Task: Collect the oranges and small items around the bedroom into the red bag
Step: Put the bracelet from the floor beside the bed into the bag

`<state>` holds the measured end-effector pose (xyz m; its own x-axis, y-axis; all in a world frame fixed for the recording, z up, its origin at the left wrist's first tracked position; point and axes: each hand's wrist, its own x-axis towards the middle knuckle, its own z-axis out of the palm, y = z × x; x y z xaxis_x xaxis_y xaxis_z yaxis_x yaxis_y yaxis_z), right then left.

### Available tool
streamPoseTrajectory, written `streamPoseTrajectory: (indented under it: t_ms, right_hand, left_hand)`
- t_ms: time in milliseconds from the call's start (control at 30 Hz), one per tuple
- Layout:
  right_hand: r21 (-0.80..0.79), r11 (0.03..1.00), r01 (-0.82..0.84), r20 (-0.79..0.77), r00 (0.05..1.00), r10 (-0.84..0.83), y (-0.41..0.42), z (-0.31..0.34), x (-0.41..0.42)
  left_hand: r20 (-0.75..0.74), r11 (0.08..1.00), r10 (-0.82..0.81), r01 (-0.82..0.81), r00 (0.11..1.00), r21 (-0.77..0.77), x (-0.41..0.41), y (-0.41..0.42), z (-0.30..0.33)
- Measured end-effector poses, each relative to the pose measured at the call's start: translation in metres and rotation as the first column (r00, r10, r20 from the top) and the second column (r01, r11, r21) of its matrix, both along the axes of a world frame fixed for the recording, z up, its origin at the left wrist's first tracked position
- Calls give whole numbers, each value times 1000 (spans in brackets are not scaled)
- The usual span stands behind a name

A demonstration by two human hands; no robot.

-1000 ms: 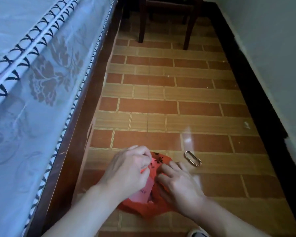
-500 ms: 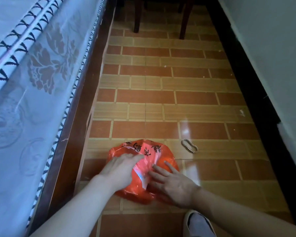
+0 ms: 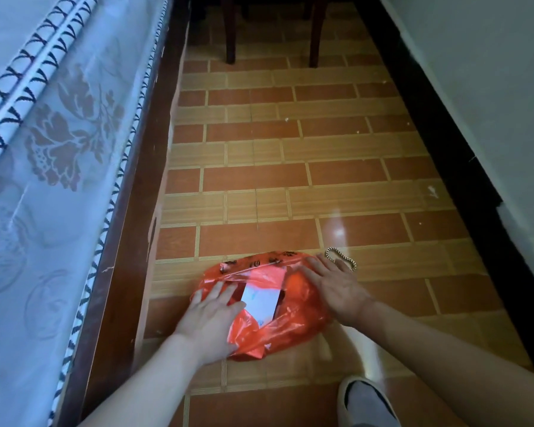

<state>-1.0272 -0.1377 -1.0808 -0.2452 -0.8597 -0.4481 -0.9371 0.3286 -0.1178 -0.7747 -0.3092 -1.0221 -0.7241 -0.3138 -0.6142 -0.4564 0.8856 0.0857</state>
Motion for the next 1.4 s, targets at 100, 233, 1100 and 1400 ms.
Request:
streamPoseTrajectory:
  t_ms: [100,233,1100,1400]
  right_hand:
    - [71,994,82,32,996,-84,5,1,-14]
    - [-31,976,215,175,963,-207,8,16,-11]
    - [53,982,-179,48,983,177,-59,-13,-10]
    - [-143,989,-37,256,964,74,-40,-18,-18]
  left_hand:
    - [-24,1000,-5,6,1000,27,0,-4,2]
    - [-183,994,-37,55,982,93,-2,-3,5]
    - [-35,963,188,-191,982,-189,2,-28,-12]
    - [-171,956,280,-291,945,-38,-2,-40,-8]
